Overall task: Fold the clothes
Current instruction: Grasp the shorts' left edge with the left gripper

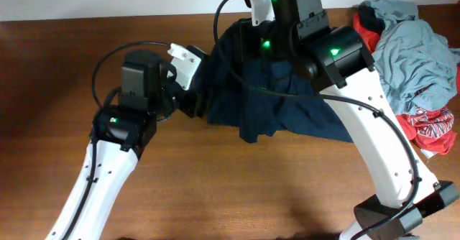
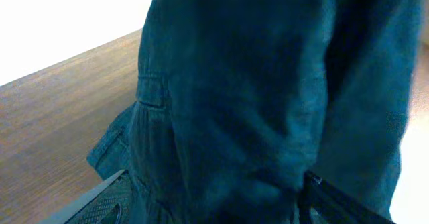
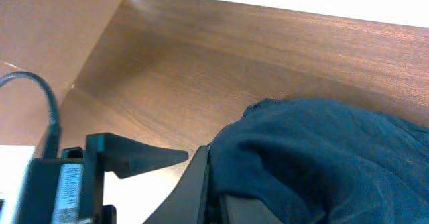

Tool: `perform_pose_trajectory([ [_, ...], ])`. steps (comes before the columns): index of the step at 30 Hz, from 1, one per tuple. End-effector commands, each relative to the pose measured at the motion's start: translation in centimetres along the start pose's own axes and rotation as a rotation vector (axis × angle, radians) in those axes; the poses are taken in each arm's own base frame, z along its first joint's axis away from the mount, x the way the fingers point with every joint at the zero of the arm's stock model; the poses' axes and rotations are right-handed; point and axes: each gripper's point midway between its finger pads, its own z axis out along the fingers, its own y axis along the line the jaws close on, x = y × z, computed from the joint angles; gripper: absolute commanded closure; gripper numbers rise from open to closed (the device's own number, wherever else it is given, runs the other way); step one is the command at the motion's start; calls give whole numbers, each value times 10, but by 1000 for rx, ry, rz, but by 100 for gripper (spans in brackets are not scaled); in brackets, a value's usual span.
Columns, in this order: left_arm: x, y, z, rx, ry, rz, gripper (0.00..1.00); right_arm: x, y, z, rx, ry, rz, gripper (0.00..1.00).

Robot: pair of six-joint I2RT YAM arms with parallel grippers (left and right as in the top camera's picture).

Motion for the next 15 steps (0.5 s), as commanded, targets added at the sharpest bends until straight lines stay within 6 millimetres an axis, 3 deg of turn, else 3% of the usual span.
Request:
perform_pose_trajectory([
  [1,2,9,6,-48,17,20,33,-10,11,-9,-25,-36,-8,96],
  [3,4,16,7,-83,28,17,69,-9,12,-9,-36,-32,-9,96],
  [5,5,20,7,-104,31,16,85,-9,13,-9,-42,-30,-9,96],
  [10,1,23,7,-124,17,20,99,-7,15,-9,-55,-21,-8,96],
  [15,-10,25,7,-135,-25,33,99,7,0,-9,22,30,-41,96],
])
